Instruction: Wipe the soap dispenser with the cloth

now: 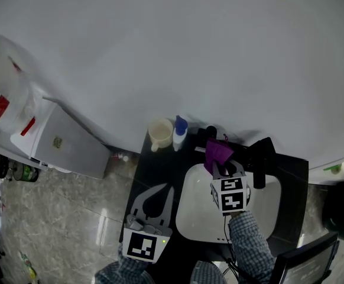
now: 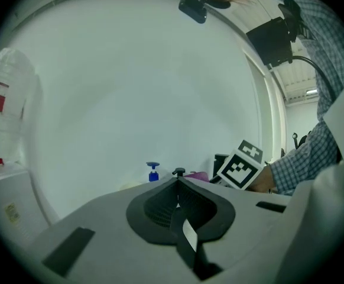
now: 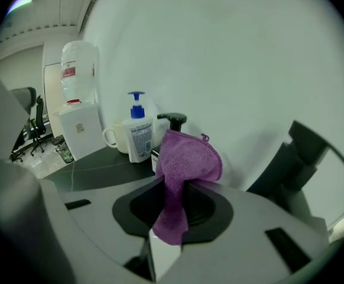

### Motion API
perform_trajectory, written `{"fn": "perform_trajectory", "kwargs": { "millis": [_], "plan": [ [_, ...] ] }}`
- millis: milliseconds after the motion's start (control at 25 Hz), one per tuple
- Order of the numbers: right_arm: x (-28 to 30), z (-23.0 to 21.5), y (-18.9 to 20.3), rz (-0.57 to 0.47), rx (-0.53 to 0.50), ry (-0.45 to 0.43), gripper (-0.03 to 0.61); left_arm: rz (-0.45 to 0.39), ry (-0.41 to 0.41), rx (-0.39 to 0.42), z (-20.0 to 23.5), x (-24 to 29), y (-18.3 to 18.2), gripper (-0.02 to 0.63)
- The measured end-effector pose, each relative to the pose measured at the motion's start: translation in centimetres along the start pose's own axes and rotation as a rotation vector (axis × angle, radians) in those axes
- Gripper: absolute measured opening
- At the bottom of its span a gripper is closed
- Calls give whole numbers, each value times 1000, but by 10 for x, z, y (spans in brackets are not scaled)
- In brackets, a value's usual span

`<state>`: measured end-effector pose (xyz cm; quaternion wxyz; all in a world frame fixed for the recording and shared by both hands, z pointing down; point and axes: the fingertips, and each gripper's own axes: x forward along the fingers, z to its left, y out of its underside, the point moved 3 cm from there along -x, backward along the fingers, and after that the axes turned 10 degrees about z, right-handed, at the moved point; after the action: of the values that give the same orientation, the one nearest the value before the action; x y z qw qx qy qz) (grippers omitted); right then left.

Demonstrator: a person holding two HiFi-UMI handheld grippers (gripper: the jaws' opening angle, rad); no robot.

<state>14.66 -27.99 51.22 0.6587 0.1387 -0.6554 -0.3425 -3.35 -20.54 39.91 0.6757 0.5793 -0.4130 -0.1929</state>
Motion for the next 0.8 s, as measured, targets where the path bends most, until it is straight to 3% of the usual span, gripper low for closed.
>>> {"fn": "perform_trajectory", "kwargs": {
  "millis": [360,520,800],
  "plan": [
    [-67,-16,-95,-289,-67,34,78,-16,27,31,-10,7,-9,2],
    [-48,-19,-109,-283,-67,14,78,-12,22,31,-10,6,-8,2],
    [-1,-40,-70,-173,19,49,78,1,5,19,-8,3,-1,2]
  ]
}}
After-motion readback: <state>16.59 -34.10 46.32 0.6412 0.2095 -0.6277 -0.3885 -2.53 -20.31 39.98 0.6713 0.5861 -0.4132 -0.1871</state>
